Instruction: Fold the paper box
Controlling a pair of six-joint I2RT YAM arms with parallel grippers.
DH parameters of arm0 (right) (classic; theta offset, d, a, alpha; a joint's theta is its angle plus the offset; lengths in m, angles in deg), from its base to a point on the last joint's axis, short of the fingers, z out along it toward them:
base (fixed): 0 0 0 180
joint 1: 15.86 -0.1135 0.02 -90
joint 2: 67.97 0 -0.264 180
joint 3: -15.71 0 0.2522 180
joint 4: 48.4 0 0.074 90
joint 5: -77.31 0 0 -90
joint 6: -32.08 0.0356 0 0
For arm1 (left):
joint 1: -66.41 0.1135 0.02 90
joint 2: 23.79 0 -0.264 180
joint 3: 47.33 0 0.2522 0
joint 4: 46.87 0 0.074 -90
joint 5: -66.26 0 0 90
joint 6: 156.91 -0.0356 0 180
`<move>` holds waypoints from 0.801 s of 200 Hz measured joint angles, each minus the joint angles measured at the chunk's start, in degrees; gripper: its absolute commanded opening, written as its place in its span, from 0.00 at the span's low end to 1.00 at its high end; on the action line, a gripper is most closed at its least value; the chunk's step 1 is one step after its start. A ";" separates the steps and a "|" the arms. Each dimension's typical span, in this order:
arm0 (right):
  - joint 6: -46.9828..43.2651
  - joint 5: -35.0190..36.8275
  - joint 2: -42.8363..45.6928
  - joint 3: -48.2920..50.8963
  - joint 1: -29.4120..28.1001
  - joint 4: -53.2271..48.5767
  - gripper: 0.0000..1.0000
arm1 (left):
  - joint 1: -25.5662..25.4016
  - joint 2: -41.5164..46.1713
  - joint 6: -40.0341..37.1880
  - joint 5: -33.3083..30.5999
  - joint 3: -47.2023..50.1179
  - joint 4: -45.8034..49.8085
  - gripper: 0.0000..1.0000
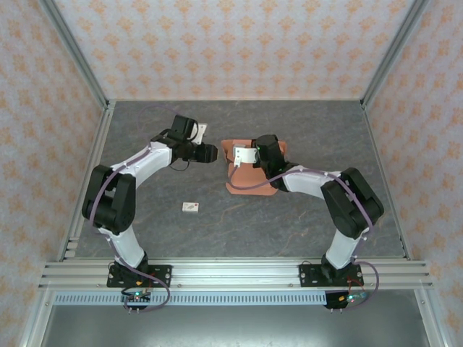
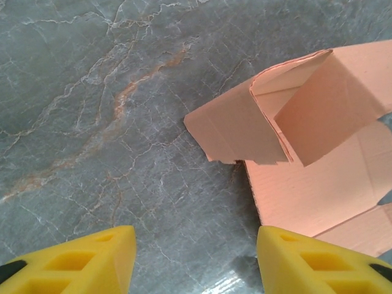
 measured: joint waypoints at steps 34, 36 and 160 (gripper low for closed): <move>-1.51 -0.37 -0.76 0.00 0.00 1.46 0.00 | 0.00 -0.63 -3.43 -0.02 -1.88 -0.13 0.56; -1.62 -0.39 -0.81 0.00 0.00 1.55 0.00 | 0.00 -0.68 -3.52 -0.02 -1.99 -0.13 0.56; -3.19 -4.09 -2.14 2.14 2.54 7.06 0.00 | 0.04 -6.49 -19.17 1.97 -11.06 5.49 0.53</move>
